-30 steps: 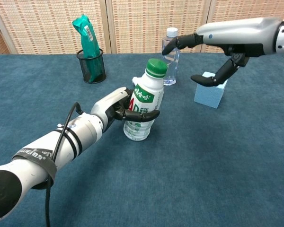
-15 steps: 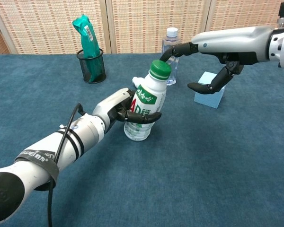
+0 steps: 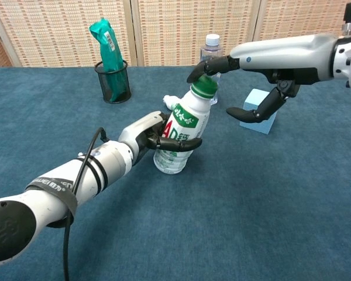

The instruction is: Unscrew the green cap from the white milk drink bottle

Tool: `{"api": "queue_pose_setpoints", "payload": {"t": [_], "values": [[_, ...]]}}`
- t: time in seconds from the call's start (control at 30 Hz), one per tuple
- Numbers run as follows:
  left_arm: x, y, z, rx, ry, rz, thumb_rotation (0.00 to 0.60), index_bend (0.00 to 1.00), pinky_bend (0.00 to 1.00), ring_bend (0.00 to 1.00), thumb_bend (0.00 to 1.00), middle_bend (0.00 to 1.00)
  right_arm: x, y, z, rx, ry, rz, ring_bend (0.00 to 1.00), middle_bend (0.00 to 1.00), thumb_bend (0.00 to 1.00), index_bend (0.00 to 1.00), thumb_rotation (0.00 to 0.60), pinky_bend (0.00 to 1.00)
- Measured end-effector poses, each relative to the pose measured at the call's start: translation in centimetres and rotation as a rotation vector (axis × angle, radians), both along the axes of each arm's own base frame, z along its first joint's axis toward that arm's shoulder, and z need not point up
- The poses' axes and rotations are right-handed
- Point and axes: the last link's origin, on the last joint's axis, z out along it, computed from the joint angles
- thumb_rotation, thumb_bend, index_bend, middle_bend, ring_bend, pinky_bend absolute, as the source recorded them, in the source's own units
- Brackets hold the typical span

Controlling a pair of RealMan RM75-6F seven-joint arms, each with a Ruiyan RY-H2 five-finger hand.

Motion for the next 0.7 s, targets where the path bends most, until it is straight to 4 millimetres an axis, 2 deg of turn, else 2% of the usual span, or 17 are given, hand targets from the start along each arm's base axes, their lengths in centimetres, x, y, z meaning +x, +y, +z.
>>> {"api": "queue_pose_setpoints", "payload": {"t": [0.17, 0.33, 0.5, 0.7], "values": [[-0.3, 0.1, 0.0, -0.005, 0.003, 0.007, 0.600, 0.73, 0.06, 0.39, 0.93, 0.84, 0.4, 0.4, 0.4, -0.003, -0.029, 0.022, 0.00, 0.00, 0.49, 0.13, 0.532, 0.00], [-0.2, 0.0, 0.1, 0.000, 0.006, -0.004, 0.600, 0.73, 0.06, 0.39, 0.93, 0.84, 0.5, 0.1, 0.8, -0.040, -0.060, 0.024, 0.00, 0.00, 0.49, 0.11, 0.600, 0.00], [-0.1, -0.3, 0.2, 0.014, 0.013, -0.023, 0.600, 0.73, 0.06, 0.39, 0.93, 0.84, -0.6, -1.2, 1.1, -0.108, -0.038, -0.017, 0.00, 0.00, 0.47, 0.13, 0.600, 0.00], [-0.2, -0.3, 0.1, 0.021, 0.020, -0.024, 0.600, 0.73, 0.06, 0.39, 0.93, 0.84, -1.2, -1.6, 0.4, -0.126, -0.011, -0.044, 0.00, 0.00, 0.46, 0.18, 0.600, 0.00]]}}
